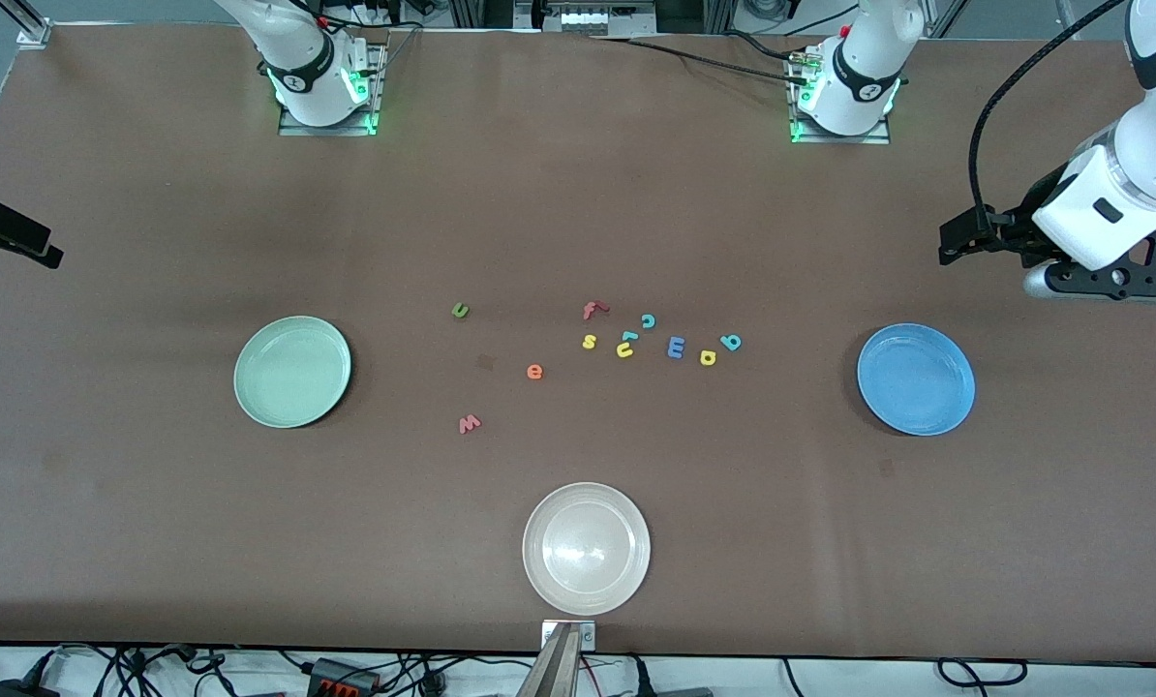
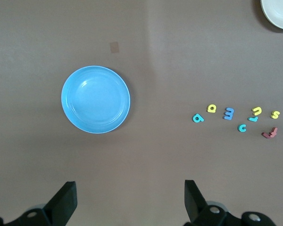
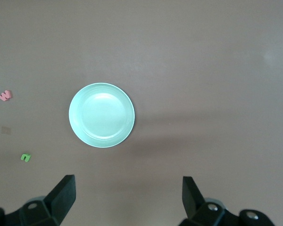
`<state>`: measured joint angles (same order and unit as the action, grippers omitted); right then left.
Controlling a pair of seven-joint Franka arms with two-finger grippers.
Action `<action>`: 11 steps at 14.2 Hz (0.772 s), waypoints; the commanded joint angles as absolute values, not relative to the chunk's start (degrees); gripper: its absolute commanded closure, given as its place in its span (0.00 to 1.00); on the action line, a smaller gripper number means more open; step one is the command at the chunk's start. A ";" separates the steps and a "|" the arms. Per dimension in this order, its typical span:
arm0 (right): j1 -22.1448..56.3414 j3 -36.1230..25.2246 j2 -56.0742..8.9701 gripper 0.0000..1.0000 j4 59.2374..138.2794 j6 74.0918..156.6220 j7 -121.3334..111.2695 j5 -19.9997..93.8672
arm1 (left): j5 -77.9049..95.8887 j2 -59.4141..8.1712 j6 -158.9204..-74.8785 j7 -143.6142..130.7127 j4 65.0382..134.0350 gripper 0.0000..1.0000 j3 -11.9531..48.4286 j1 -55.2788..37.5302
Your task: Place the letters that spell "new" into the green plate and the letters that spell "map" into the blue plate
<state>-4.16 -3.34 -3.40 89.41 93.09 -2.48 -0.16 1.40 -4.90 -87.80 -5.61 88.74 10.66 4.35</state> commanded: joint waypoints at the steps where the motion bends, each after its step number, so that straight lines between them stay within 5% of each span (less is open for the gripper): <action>1: -4.75 -2.90 -3.08 0.00 89.65 92.81 -2.29 -0.09 | 1.93 -4.83 -87.36 -5.54 87.71 0.00 10.81 4.66; 11: -2.91 -2.72 -5.01 0.00 89.74 90.53 -3.16 -0.17 | 1.93 -4.92 -87.45 -5.80 87.71 0.00 11.25 4.57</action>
<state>-3.74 -3.01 -4.49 89.70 91.19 -2.65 -0.16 1.40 -4.90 -87.81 -5.61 88.74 10.79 4.33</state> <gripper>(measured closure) 0.000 0.000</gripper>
